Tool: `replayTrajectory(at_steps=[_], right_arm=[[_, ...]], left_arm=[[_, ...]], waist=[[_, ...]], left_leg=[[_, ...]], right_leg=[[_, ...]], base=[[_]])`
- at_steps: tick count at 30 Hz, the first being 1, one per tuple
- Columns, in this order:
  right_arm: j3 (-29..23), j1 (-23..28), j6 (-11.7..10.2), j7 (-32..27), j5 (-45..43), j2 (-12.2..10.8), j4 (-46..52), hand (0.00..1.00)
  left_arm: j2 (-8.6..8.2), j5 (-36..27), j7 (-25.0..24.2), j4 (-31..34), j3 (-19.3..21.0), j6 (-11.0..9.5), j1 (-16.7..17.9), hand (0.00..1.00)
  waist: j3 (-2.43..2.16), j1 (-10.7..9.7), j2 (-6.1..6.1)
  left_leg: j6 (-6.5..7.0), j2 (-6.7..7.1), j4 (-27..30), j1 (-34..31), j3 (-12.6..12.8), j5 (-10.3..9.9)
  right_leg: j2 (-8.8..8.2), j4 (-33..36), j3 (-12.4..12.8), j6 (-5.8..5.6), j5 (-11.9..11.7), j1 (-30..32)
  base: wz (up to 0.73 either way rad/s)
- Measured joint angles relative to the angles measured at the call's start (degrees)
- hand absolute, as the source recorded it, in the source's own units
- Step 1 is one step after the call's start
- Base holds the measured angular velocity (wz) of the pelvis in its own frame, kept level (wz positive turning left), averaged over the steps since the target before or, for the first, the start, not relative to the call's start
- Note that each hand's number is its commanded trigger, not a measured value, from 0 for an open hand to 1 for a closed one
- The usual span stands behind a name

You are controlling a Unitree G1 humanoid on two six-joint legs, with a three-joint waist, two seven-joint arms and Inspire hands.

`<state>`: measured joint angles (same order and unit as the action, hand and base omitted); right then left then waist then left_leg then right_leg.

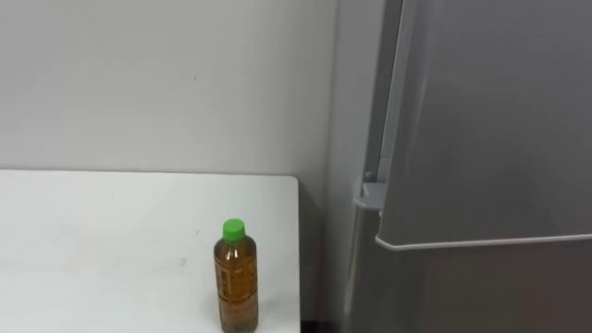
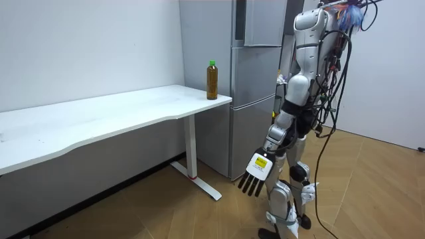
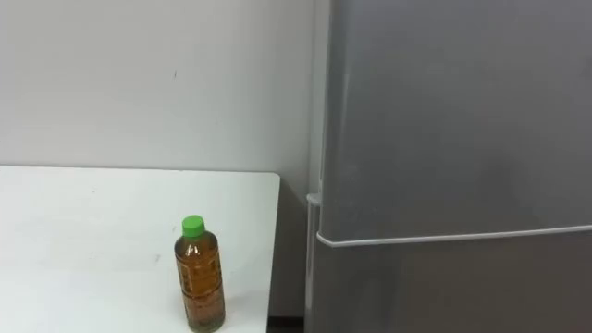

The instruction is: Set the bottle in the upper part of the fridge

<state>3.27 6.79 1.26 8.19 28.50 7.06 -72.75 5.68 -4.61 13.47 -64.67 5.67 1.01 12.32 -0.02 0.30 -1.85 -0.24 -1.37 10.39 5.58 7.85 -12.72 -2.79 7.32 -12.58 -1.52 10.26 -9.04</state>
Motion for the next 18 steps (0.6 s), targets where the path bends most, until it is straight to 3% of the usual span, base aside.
replayTrajectory(at_steps=[14, 18], right_arm=[[0.0, -0.2, 0.1, 0.1, 0.1, 0.2, 0.0, 0.00], [-0.1, -0.3, 0.1, 0.1, 0.1, 0.1, 0.0, 0.00]], left_arm=[[-0.01, -0.3, -0.1, 0.0, 0.4, 0.0, 0.0, 0.00], [0.00, -2.8, -0.7, 0.0, 0.5, 0.4, 0.0, 0.00]], waist=[[0.18, 0.0, 0.36], [0.00, -0.1, 0.58]], left_leg=[[0.02, -0.04, 0.3, -0.2, -0.1, 0.0], [0.04, -0.01, 0.6, -1.0, -0.1, 0.0]], right_leg=[[-0.06, 0.4, -0.1, 0.00, 0.0, 0.3], [-0.11, 0.4, -0.1, 0.00, 0.0, 0.9]], base=[[0.00], [0.00]])
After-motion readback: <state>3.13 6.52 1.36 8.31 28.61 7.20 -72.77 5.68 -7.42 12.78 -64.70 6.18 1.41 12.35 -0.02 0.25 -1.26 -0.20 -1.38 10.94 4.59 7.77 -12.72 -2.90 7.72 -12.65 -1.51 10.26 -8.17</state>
